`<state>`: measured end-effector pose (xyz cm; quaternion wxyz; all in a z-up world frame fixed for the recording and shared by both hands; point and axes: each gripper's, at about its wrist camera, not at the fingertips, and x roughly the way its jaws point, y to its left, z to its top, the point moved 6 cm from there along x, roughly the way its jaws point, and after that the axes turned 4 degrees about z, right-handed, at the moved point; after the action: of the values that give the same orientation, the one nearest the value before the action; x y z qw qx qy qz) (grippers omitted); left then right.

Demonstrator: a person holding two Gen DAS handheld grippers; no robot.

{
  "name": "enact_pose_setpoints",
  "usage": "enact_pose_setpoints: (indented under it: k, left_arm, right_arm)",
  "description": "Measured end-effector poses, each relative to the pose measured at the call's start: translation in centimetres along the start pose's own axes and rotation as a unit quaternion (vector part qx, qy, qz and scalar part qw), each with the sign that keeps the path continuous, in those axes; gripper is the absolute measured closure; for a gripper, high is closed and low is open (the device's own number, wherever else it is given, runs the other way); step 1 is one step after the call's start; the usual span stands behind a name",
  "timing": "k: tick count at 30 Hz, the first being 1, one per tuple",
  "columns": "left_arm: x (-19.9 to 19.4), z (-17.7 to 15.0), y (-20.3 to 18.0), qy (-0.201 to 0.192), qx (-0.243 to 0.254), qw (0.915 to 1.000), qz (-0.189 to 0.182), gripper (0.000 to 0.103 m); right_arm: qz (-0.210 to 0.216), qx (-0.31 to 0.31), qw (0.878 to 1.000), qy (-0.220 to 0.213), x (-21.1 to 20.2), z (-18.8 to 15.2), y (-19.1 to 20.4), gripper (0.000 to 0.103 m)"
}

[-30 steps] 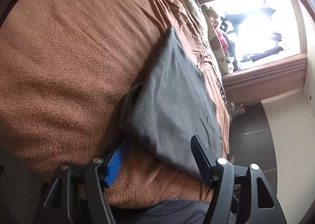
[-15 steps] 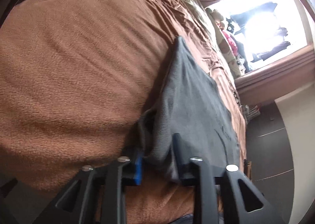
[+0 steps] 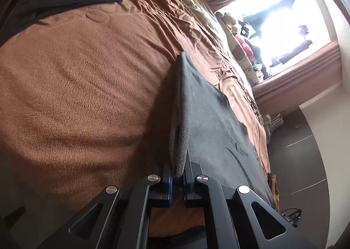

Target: Fold small clothes

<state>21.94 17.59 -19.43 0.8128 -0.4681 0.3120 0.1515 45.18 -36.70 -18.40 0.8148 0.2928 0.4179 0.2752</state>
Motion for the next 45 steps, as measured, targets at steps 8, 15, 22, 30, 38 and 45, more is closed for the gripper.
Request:
enact_pose_setpoints:
  k: [8,15,22,30,38,45]
  left_arm:
    - [-0.6,-1.0,1.3,0.008,-0.001,1.0000,-0.006,0.097]
    - [0.8,-1.4,1.3,0.023,0.003,0.9996,-0.013,0.097]
    - [1.1,-1.4,1.9,0.017,-0.013,0.9990,-0.040,0.097]
    - [1.4,-2.1,3.0,0.015,-0.040,0.9969,-0.067,0.097]
    - [0.9,-2.2,3.4,0.014,-0.051,0.9949,-0.086,0.097]
    - [0.9,-2.2,3.1,0.009,-0.045,0.9953,-0.085,0.097]
  right_arm:
    - [-0.009,0.004,1.000,0.022,-1.2,-1.8,-1.6,0.103]
    - [-0.051,-0.051,0.996,0.050,-1.9,-0.5,0.7,0.098]
    - [-0.135,-0.079,0.987,0.040,-4.4,3.2,3.1,0.090]
    - [-0.131,-0.136,0.981,0.042,-3.1,3.6,10.8,0.090]
    - [-0.105,-0.230,0.960,0.118,4.3,-0.6,17.3,0.090]
    - [-0.119,-0.288,0.938,0.155,11.5,-3.9,20.4,0.090]
